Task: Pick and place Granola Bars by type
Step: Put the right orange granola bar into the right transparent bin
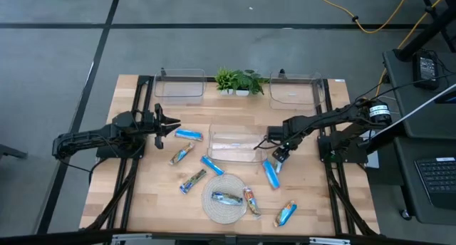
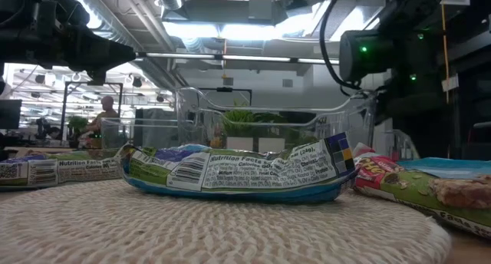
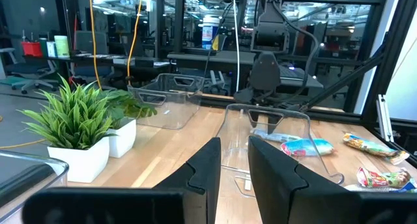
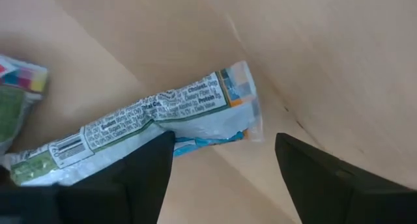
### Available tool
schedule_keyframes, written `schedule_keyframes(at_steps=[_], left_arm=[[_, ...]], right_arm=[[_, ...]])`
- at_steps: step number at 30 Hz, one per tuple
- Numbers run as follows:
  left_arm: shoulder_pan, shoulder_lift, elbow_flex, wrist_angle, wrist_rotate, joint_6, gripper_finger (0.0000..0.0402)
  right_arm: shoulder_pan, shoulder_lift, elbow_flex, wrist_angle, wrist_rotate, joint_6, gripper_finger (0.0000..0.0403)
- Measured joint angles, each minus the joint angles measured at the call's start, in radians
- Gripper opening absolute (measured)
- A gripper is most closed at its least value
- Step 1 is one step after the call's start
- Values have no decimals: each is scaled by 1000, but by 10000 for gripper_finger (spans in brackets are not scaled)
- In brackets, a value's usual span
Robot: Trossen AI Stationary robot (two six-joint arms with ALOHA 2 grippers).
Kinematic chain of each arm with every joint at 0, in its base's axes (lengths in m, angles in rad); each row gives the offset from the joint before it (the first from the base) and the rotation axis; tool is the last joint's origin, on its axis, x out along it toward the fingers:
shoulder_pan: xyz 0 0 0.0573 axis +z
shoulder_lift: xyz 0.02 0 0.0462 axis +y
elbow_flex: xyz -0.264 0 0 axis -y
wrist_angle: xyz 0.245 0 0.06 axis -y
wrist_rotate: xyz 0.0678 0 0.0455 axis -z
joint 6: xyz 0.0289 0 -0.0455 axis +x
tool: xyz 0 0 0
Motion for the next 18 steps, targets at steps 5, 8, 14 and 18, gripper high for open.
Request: schedule_keyframes(at_steps=[5, 8, 14, 18], left_arm=[[0, 0, 0, 0, 0, 0, 72], [0, 0, 0, 0, 0, 0, 72], [0, 0, 0, 0, 0, 0, 72], [0, 0, 0, 0, 0, 0, 72]], right_arm=[[0, 0, 0, 31, 9, -21, 263], [0, 1, 0, 36, 10, -35, 240], [0, 1, 0, 36, 11, -62, 166], [0, 1, 0, 43, 13, -84, 112]])
